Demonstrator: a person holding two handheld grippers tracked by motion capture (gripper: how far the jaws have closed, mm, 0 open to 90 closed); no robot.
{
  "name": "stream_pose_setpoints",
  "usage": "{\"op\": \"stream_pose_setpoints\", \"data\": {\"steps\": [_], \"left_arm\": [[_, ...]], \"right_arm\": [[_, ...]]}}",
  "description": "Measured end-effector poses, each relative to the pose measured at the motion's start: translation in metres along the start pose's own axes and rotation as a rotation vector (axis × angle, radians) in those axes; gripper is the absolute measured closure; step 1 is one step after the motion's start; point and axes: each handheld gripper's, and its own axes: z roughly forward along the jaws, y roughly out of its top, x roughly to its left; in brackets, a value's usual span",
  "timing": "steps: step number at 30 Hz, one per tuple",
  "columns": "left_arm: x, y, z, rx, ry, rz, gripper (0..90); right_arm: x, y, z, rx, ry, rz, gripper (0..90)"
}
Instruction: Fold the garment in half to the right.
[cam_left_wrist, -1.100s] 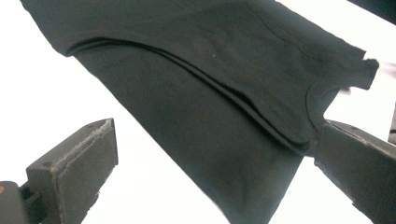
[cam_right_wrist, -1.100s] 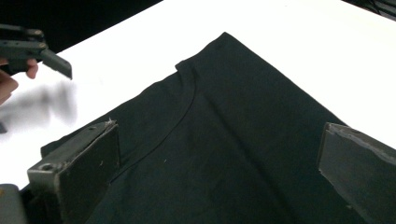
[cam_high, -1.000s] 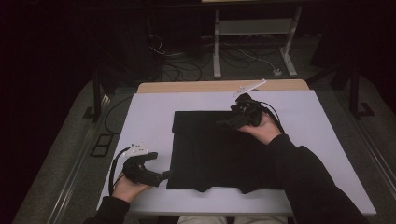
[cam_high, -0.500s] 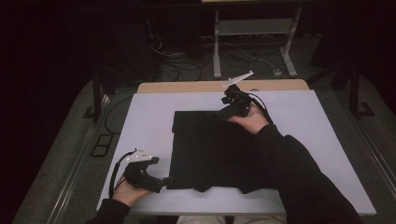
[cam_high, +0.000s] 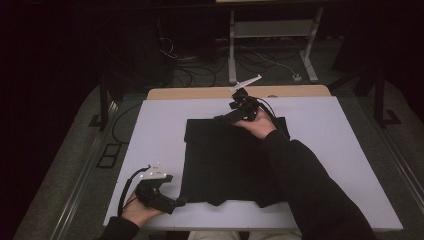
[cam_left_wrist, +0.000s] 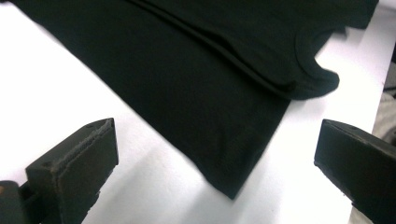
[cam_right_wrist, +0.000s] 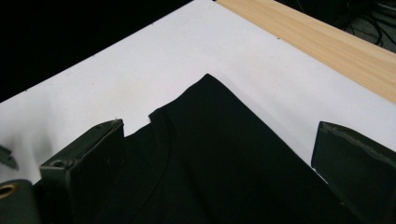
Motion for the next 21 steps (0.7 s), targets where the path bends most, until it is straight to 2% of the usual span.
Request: {"op": "stream_pose_setpoints", "data": {"steps": [6,15,21], "left_arm": [[-0.003,-0.001,0.004,0.018,-0.012,0.011,0.0],[-0.009,-0.002,0.01,0.062,-0.028,0.042,0.0],[-0.01,-0.002,0.011,0.069,-0.042,0.049,8.2]], "right_arm": [[-0.003,0.006,0.014,0.011,-0.004,-0.001,2.7],[0.0,0.017,0.038,0.024,-0.012,-0.005,3.1],[0.008,0.026,0.055,0.039,-0.009,-0.02,3.1]]}}
